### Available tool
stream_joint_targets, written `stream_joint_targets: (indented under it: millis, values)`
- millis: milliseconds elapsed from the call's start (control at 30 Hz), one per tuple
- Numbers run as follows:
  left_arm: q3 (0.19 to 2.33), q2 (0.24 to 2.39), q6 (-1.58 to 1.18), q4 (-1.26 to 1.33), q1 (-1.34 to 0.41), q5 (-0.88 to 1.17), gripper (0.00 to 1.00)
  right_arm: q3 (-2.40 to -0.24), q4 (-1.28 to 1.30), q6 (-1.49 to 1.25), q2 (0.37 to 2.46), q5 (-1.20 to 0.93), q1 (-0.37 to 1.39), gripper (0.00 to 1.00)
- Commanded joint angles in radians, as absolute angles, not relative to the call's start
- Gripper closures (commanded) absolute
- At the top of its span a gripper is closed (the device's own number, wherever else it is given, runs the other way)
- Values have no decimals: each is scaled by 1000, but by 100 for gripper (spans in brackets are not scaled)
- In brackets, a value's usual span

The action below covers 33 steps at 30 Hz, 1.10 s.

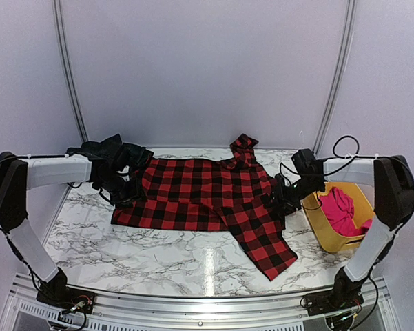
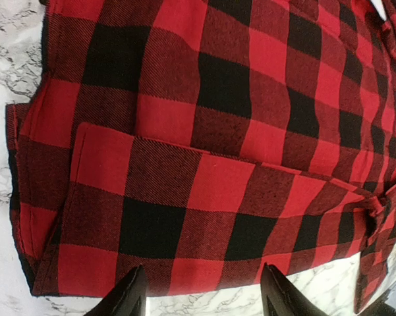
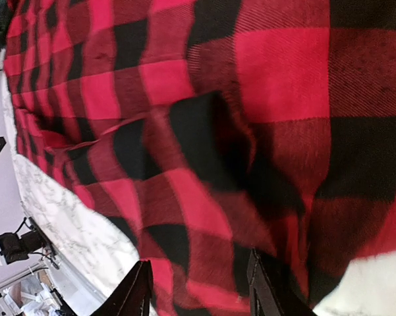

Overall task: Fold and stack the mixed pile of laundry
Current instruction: Fold the flattened T-shirt at the center of the board.

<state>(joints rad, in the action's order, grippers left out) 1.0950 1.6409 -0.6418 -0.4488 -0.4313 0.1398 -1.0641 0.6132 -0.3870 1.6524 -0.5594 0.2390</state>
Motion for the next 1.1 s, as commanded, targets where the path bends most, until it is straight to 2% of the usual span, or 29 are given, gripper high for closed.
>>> stream_joint_targets:
  millis: [0,233,433,500,633,733,900,1067]
  values:
    - [1076,1729,-610,-450,-433,123,43,-1083,530,-359,1748,-537,258,55]
    - [926,1728,-647,-451,-433,125,57,-991,536,-341,1761,-516,304,56]
    - [778,1580,-656,-464,-431,92,58,-866,501,-427,1609,-566,355,54]
    - [813,1561,-623,-469,-431,87,53,-934,561,-415,1570,-557,355,49]
    - [957,1556,-548,-505,-447,114,34,-1101,800,-303,1507,-454,354,40]
    - [1051,1548,-473,-528,-501,101,21,-1055,912,-301,1414,-453,359,38]
    - [1080,1544,-441,-532,-541,109,18,-850,964,-441,1235,-474,455,39]
    - [1072,1542,-463,-530,-566,91,18,-775,1025,-580,1133,-380,582,40]
